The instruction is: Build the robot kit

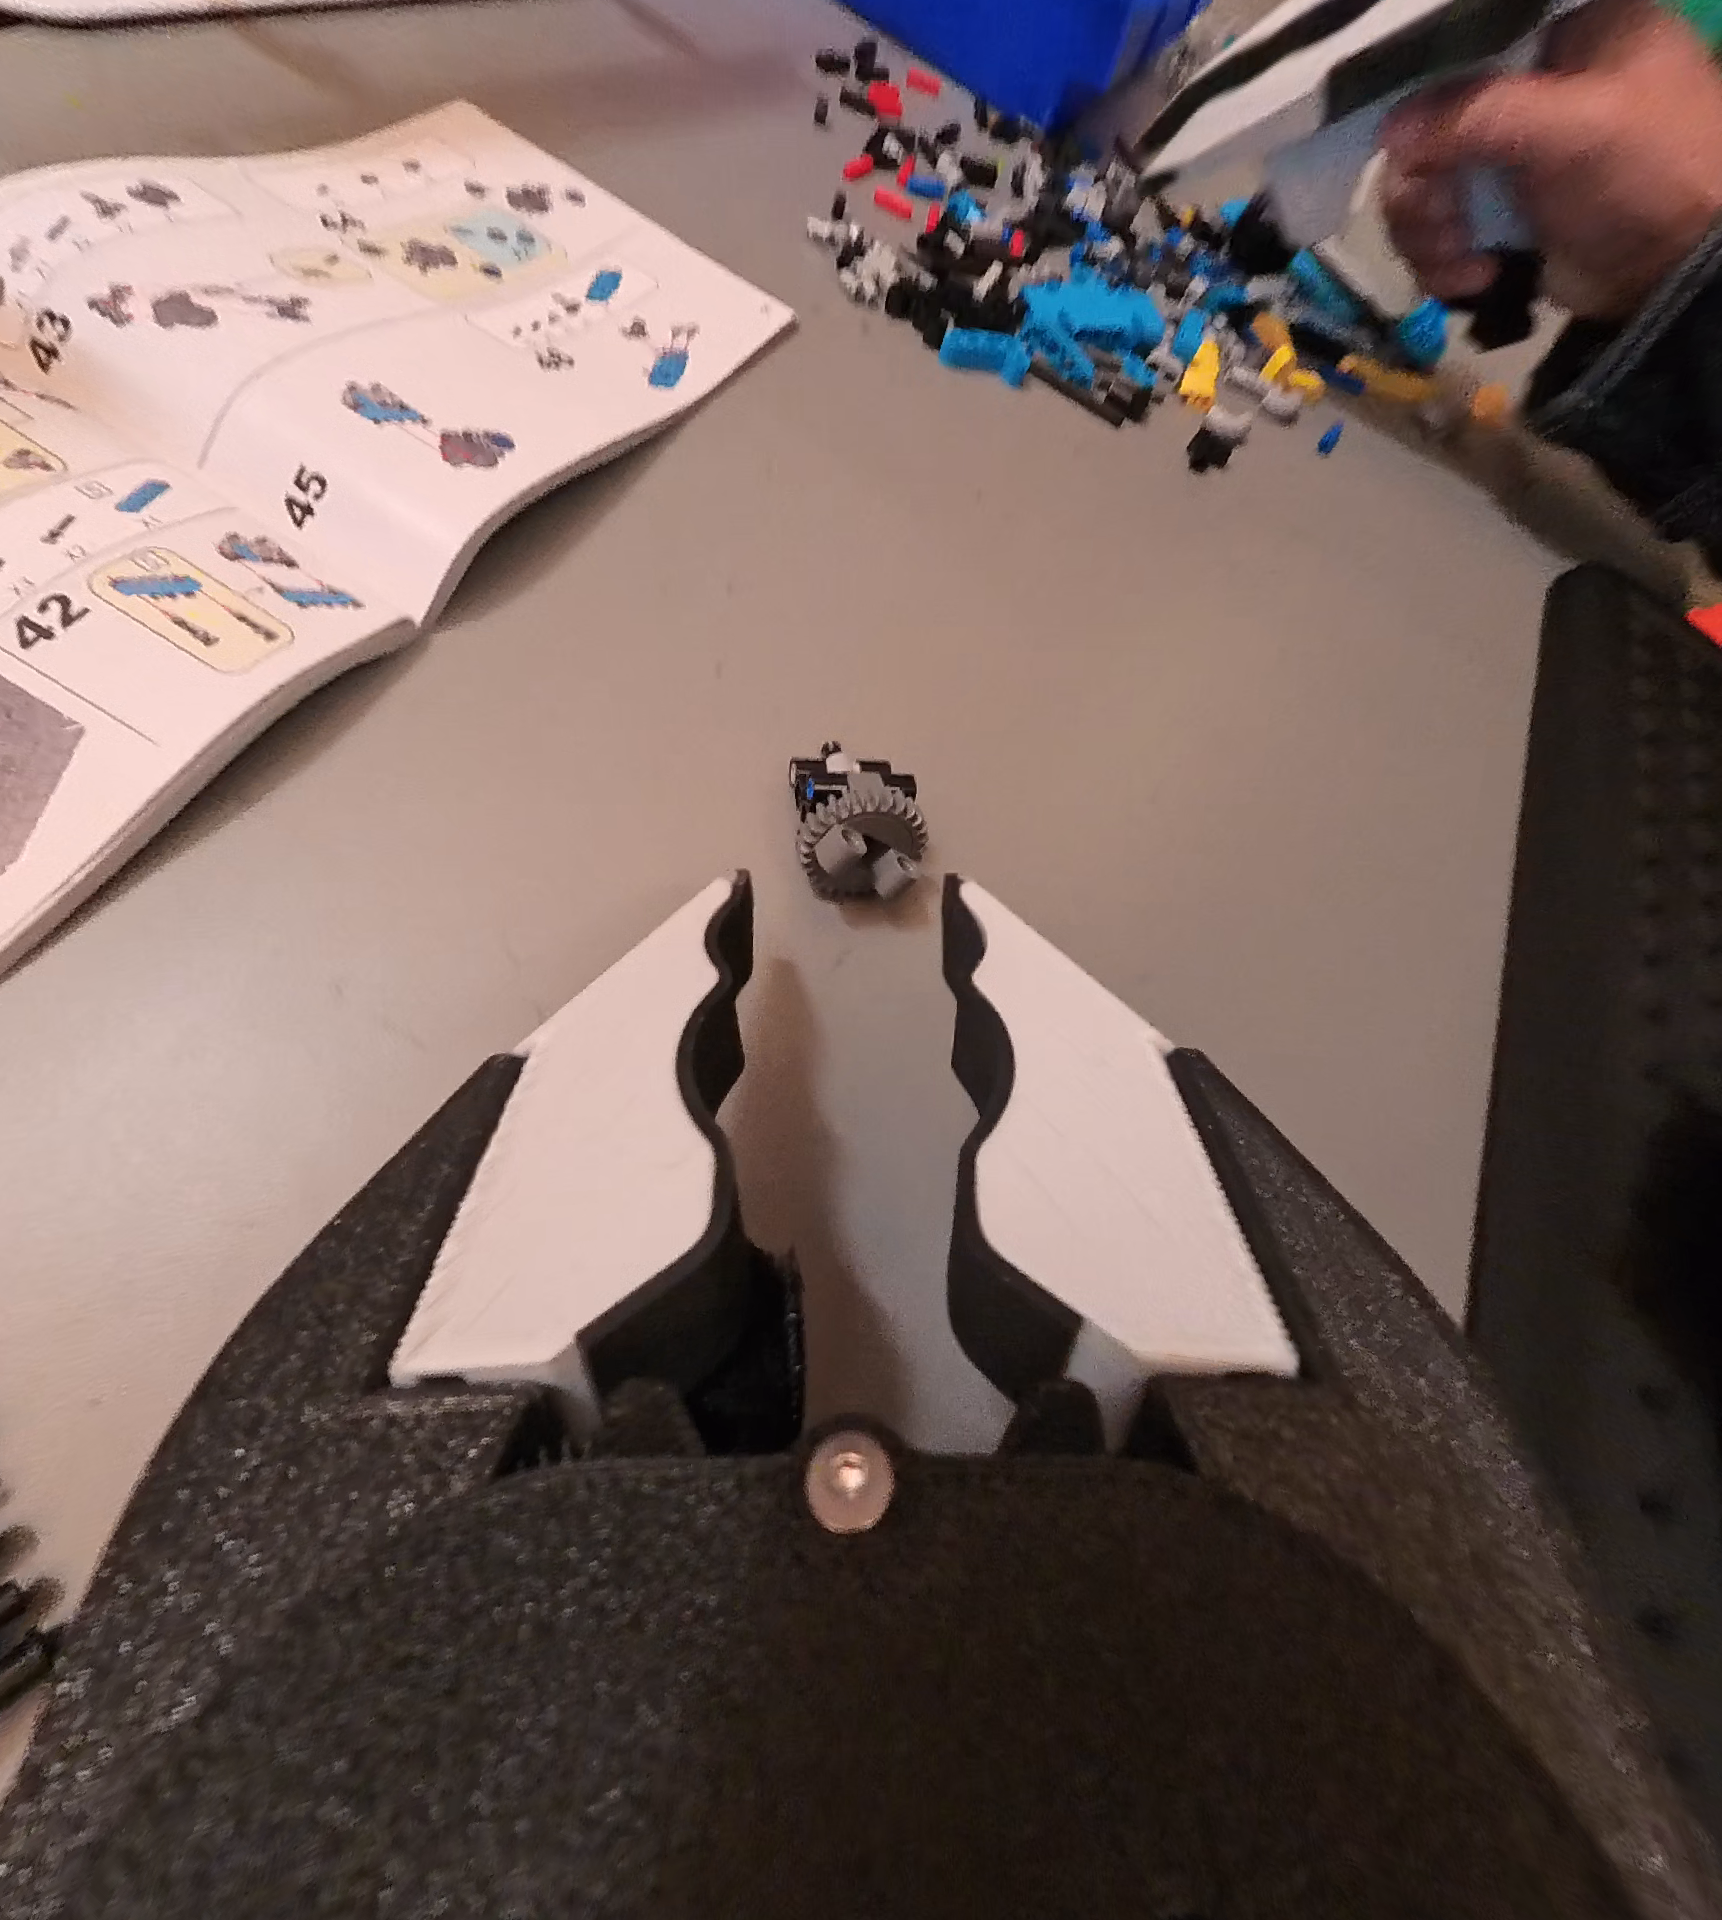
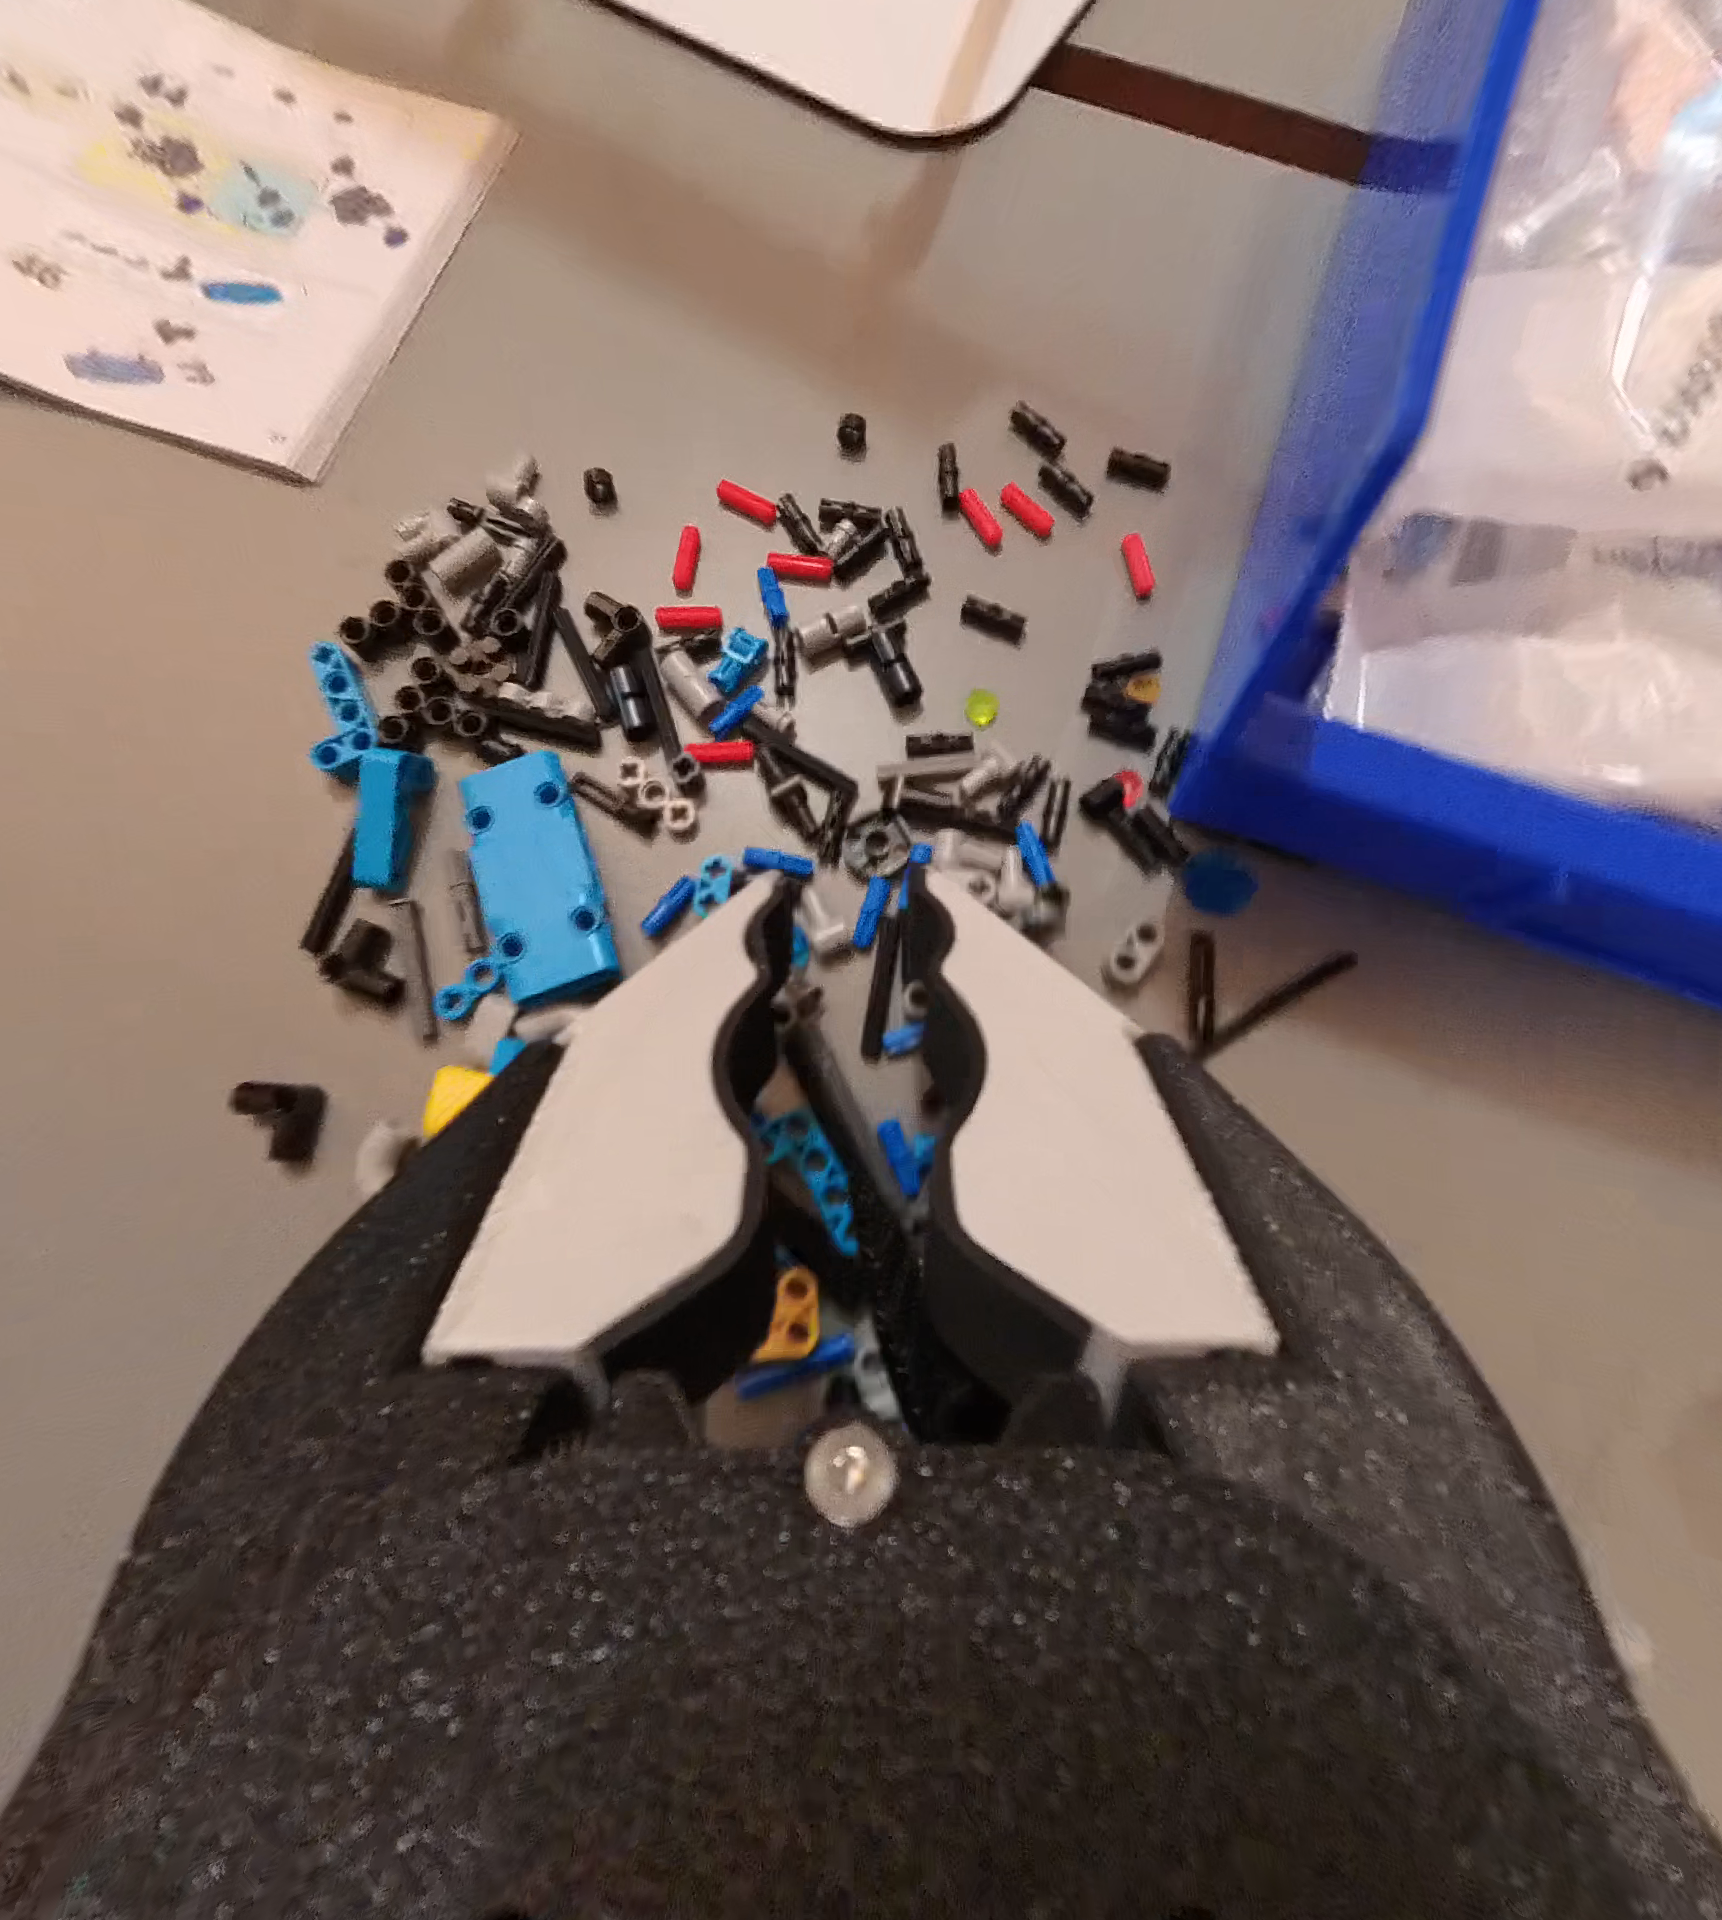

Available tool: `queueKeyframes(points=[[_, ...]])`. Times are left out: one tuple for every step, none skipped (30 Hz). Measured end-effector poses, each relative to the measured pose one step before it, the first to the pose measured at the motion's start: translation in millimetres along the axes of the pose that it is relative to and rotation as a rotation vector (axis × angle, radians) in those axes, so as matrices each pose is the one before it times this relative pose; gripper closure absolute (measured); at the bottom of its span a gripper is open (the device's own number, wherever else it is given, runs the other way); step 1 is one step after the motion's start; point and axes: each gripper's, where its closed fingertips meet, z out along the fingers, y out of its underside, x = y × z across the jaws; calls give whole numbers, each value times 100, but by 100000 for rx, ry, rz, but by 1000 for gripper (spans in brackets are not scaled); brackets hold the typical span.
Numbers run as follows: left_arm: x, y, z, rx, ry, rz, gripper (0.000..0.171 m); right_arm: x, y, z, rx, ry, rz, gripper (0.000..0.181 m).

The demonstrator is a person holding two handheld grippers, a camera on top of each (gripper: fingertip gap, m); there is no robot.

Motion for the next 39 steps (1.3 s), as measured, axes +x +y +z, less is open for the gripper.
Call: queueKeyframes(points=[[98,-453,-322,2970,1100,-77,135,83,-139,755,-1364,-1631,-2588,164],[64,-548,-313,3377,951,-130,135,256,-51,669,-1962,-909,-809,162],[62,-582,-290,3365,928,-290,136,140,-80,490,-1163,-1442,-989,162],[4,-538,-257,3062,722,-394,136,88,-1,344,-1028,-1080,-1831,160],[15,-445,-201,2621,728,-412,136,75,76,213,-1318,-389,-2738,159],[51,-317,-147,1909,931,-456,136,245,89,88,-1109,1069,-2549,159],[14,-205,-104,1310,681,-449,136,72,109,29,-859,-306,-1272,160],[-56,-164,-56,1083,143,-396,136,-174,149,46,-993,-2279,157,160],[-55,-112,-32,772,254,-444,136,-32,178,84,-943,-1329,330,160],[-71,-68,-5,432,213,-538,136,-89,134,78,-774,-1053,-720,161],[-86,-40,28,344,184,-497,136,-70,-16,52,185,-407,-1301,163],[10,-16,36,195,664,-540,136,-105,-46,85,-61,-494,-976,163],[-19,-29,51,296,503,-659,136,-238,-75,109,-124,-1239,-918,163],[-50,-33,41,421,330,-686,136,-261,-13,170,-673,-1369,-802,163],[0,-4,27,184,503,-753,136,-242,115,200,-1568,-888,-1554,162],[-21,-7,18,97,318,-586,136,-239,44,107,-943,-358,-3189,165],[-40,-26,-18,199,-86,-231,136,10,-22,15,-605,1063,-2066,168],[-46,-67,-47,423,-200,-89,136,-96,-33,8,-643,-767,385,170],[-31,-74,-62,505,-107,-193,136,-213,-2,23,-976,-2049,1591,176],[-68,-120,-90,635,-319,-248,136,188,-18,-34,-428,1010,602,177],[-96,-154,-109,912,-529,-104,136,224,-79,-141,77,1990,-1274,177],[-59,-189,-118,1031,-281,-126,136,143,-88,-166,-223,1664,-854,177],[-24,-205,-113,1150,-2,-394,136,-110,-247,-238,568,227,-330,177],[42,-245,-108,1290,352,-519,136,-356,-443,-300,1707,-941,184,177],[71,-218,-96,1149,372,-393,136,-433,-586,-361,1996,-765,548,177],[2,-198,-98,910,-171,-7,137,-626,-813,-463,2448,-597,-12,177],[-34,-177,-99,828,-577,414,137,-1198,-1119,-513,2936,-2168,-534,176],[-35,-189,-116,883,-583,514,137,-2116,-1389,-364,3718,-5563,-1042,176],[-16,-213,-107,1064,-432,211,137,-2874,-1407,71,3877,-8325,-1038,176],[-53,-166,-105,870,-419,-222,137,-3492,-1119,726,2793,-11291,299,176],[-133,-70,-86,177,-714,-286,137,-3758,-612,1424,733,-13257,1473,176],[-270,-6,-88,-82,-1819,182,137,-3219,-264,1922,-186,-11113,1443,176],[-431,18,-88,-165,-2956,700,137,-2353,-144,2162,435,-7355,1142,176],[-417,124,-63,-789,-2856,793,137,-1875,146,2145,-726,-6765,1094,176],[-295,258,-23,-1550,-2050,549,137,-1089,334,1936,-2388,-4271,1505,176],[-146,310,19,-1822,-1201,515,137,-566,302,1541,-2950,-2422,509,176],[-50,222,23,-1266,-1032,862,137,-304,216,1080,-2272,-1524,-392,176],[39,142,46,-708,-743,1292,137,-121,278,750,-2417,-1460,-53,176],[146,115,91,-794,-46,1346,137,39,359,483,-2712,-1134,-676,176]])
